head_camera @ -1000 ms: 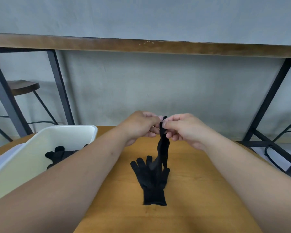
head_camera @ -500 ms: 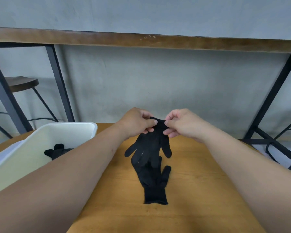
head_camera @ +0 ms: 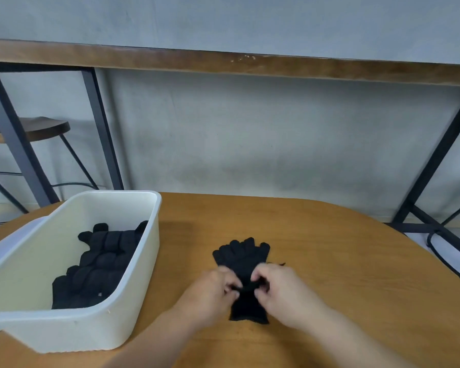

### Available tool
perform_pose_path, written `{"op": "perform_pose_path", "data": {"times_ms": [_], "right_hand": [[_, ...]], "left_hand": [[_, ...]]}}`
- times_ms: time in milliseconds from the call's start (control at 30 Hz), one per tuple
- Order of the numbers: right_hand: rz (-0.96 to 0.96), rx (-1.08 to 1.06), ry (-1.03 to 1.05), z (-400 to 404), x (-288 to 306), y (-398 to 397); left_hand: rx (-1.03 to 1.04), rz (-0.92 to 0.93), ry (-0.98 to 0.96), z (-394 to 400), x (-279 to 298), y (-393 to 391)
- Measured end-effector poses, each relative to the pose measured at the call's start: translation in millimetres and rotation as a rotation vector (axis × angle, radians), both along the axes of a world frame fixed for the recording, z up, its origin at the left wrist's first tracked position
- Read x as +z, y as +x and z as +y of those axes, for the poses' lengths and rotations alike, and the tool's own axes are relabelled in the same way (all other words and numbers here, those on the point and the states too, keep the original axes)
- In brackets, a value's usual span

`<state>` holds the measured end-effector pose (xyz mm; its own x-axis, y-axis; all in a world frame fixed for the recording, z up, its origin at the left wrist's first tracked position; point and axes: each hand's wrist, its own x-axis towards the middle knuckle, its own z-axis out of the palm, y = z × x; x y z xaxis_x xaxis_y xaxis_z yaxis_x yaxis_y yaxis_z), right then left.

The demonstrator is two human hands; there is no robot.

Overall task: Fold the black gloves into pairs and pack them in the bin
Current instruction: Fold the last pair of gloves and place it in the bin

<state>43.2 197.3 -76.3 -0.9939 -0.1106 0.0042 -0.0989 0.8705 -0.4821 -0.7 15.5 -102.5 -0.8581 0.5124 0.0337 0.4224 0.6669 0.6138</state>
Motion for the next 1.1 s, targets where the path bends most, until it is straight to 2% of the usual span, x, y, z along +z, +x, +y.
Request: {"op": "perform_pose_path", "data": {"times_ms": [200, 500, 1100], "right_hand": [[0.03, 0.011, 0.071, -4, -25, 4], [0.221, 0.028, 0.129, -7, -33, 12], [0.196, 0.079, 0.136, -4, -42, 33]], "left_hand": [[-0.012, 0.008, -0.008, -4, -19, 10], [-0.028, 0.043, -0.003, -6, -23, 18], [-0.062, 0.183, -0.077, -7, -21, 28]]}}
